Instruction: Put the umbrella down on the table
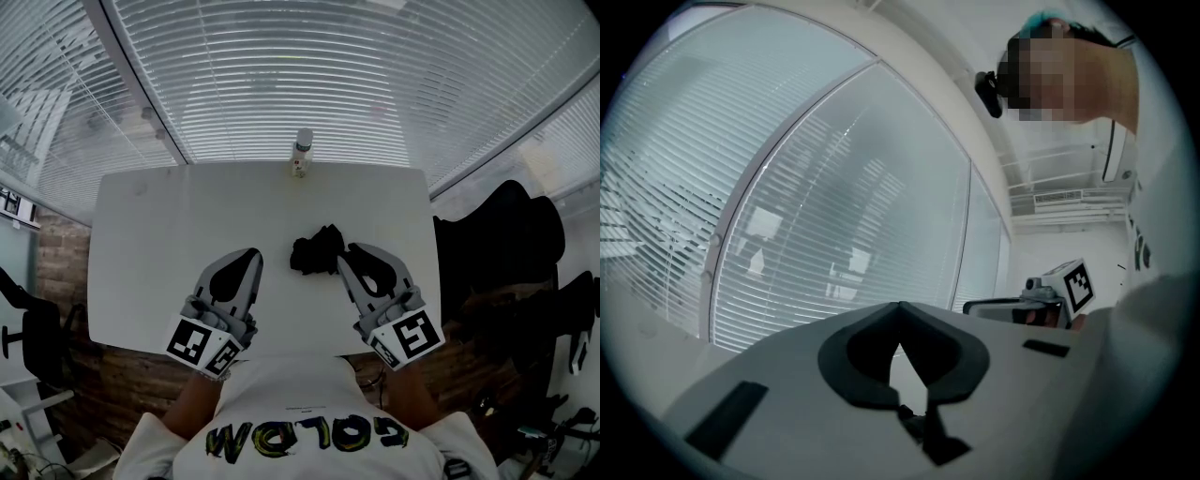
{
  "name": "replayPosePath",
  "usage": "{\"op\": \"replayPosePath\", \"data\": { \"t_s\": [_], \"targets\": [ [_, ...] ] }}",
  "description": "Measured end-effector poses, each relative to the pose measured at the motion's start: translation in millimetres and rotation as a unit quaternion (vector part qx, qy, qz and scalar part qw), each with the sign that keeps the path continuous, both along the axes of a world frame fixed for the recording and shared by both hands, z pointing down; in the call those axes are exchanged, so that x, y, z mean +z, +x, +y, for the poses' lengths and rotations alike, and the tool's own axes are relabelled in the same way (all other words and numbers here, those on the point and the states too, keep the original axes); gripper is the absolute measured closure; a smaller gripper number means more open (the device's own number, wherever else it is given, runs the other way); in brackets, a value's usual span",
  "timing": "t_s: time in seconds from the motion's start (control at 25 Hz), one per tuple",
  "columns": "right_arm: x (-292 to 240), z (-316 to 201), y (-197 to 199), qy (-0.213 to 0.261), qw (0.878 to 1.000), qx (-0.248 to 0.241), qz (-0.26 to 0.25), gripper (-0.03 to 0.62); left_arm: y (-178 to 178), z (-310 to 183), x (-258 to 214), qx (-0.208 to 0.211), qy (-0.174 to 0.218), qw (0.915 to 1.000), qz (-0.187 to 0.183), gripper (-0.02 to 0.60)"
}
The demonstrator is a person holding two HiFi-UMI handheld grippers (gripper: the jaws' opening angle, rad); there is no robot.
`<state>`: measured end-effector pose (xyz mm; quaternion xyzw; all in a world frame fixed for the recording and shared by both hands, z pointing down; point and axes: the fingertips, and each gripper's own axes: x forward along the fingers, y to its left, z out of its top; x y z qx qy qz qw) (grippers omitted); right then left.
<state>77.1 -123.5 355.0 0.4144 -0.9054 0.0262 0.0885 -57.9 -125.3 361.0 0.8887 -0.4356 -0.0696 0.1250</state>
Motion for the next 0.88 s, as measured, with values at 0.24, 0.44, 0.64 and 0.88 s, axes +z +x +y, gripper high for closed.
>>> {"op": "replayPosePath", "data": {
  "t_s": [0.24,0.44,0.64,0.88],
  "targets": [
    [-3.7,0.8,1.5,0.008,1.000,0.005,0.004,0.526,-1.0,-1.8,1.3,0.000,0.002,1.0000,0.001,0.571],
    [0.3,0.9,4.7,0.003,1.000,0.011,0.004,0.530,-0.6,-2.1,1.7,0.001,0.001,1.0000,0.000,0.571],
    [-1.2,1.8,4.6,0.005,1.000,0.009,0.004,0.531,0.7,-1.5,2.3,0.002,0.000,1.0000,-0.002,0.571],
    [-4.8,2.2,3.6,0.009,1.000,0.007,0.006,0.531,1.1,-1.9,0.9,0.003,0.000,1.0000,-0.003,0.571]
  ]
}}
